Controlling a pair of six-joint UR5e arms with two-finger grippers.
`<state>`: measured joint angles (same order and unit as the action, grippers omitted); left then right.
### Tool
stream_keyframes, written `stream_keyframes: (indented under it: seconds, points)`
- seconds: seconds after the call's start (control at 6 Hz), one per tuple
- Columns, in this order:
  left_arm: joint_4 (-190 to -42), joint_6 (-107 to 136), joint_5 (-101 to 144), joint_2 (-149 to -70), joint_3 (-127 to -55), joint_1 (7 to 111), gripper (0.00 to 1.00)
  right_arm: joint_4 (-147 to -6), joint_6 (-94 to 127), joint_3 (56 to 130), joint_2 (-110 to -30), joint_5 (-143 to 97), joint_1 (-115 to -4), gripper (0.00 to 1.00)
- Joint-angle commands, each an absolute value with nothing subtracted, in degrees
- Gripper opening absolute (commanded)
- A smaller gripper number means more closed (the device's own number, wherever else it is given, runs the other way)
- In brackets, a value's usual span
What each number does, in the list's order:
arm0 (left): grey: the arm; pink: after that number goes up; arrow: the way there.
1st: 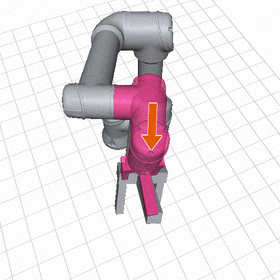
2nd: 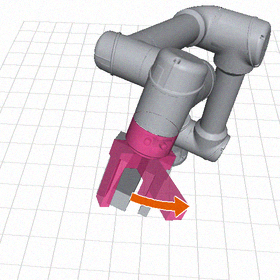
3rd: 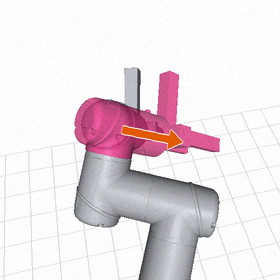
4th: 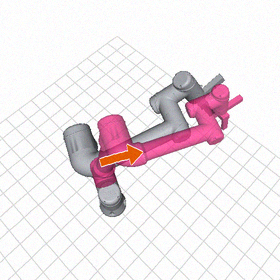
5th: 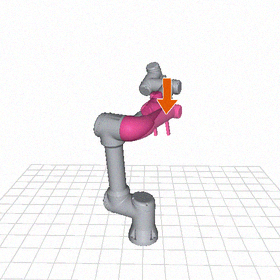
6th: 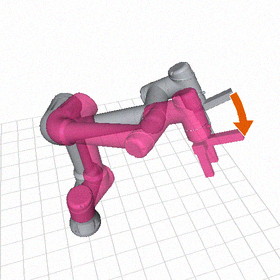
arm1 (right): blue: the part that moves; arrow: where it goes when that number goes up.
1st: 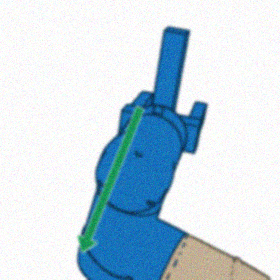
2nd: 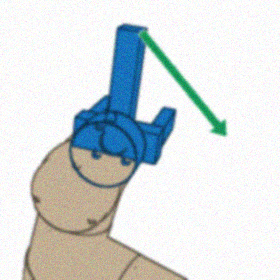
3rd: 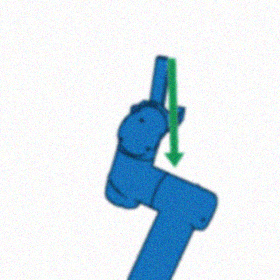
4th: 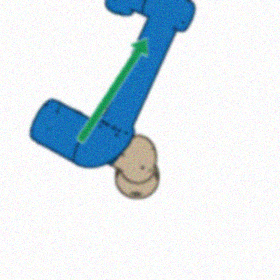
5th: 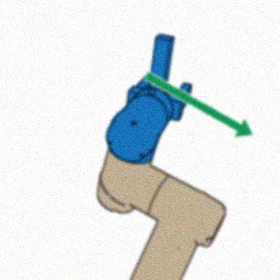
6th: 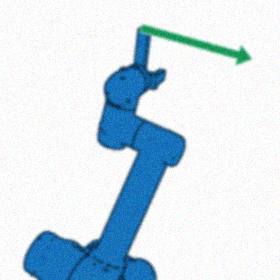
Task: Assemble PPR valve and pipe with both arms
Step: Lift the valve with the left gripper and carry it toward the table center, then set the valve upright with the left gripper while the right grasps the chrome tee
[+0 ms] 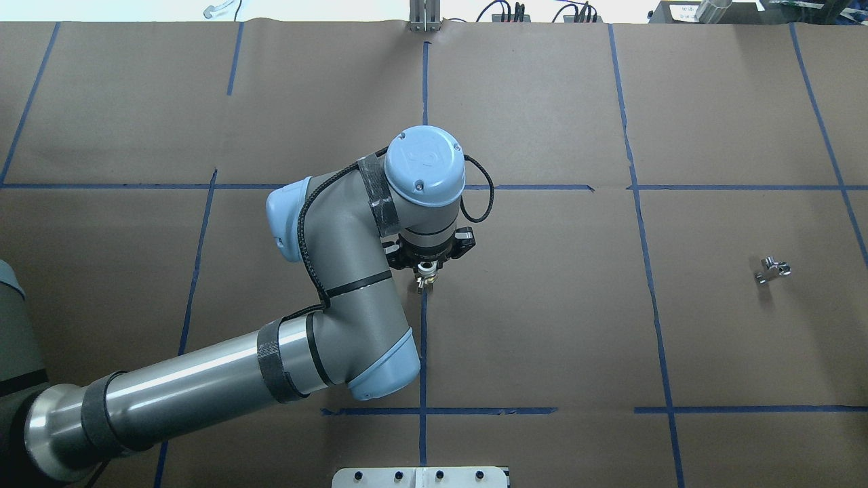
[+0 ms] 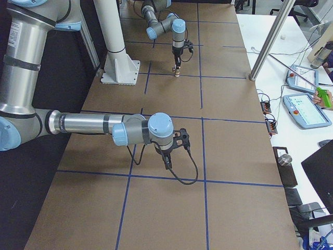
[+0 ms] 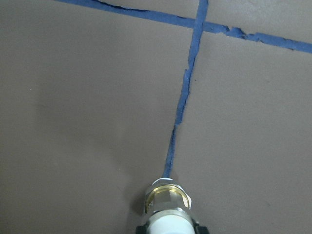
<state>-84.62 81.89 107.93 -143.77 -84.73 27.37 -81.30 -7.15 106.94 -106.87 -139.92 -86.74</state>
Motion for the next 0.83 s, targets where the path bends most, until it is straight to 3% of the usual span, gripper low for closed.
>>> stream_keyframes:
  seconds: [0.0,0.33,0.5,0.67]
  points:
    - [-84.7,81.6,107.9,-143.7,-84.7,27.3,0.55,-81.3,-7.1,107.0,-106.9,-139.9,-86.7,1.00]
    - [-84.8,81.6,107.9,-143.7,-85.0,27.3,0.64,-81.3,-7.1,107.0,-106.8,-139.9,-86.7,1.00]
    - [-84.7,81.6,107.9,-143.8,-86.2,27.4,0.74,-81.3,-6.2,107.1,-106.8,-139.9,-86.7,1.00]
    - [-84.6,81.8,108.0,-141.7,-92.5,27.7,0.75,-79.9,3.2,107.4,-106.4,-140.5,-86.5,1.00]
